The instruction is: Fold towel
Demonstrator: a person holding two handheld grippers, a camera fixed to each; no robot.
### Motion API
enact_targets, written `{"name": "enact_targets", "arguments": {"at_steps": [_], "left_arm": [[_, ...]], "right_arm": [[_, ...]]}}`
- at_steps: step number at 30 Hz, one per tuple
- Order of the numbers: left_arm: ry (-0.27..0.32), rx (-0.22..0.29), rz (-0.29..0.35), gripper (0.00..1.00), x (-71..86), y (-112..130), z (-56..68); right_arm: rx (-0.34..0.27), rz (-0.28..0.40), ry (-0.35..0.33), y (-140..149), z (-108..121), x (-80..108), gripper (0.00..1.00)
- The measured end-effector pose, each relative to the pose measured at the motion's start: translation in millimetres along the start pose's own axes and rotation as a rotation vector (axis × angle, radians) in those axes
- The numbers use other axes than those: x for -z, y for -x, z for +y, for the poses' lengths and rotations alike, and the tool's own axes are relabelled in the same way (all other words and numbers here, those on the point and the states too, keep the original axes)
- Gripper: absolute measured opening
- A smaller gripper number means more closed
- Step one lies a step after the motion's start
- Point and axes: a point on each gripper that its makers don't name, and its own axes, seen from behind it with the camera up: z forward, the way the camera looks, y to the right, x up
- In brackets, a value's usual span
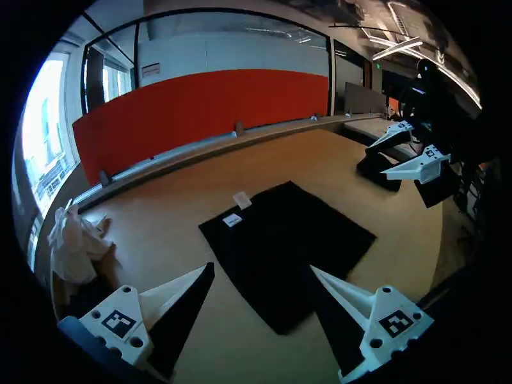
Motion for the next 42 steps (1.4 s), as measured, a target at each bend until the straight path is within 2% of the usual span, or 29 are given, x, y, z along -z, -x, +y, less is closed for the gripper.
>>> {"name": "enact_targets", "arguments": {"at_steps": [12, 21, 30, 42], "left_arm": [[0.042, -0.002, -0.109, 1.00, -31.3, 61.0, 14.6], [0.077, -0.016, -0.192, 1.00, -47.0, 99.6, 24.4], [0.102, -0.010, -0.239, 1.00, -55.4, 122.1, 33.2], [0.113, -0.012, -0.267, 1.00, -57.1, 133.6, 36.1]], "right_arm": [[-0.017, -0.126, -0.046, 75.0, -17.7, -32.4, 1.00], [-0.035, -0.207, -0.076, 120.3, -27.8, -43.4, 1.00], [-0.015, -0.266, -0.096, 149.8, -29.3, -45.7, 1.00], [0.004, -0.292, -0.110, 162.4, -31.5, -43.5, 1.00]]}}
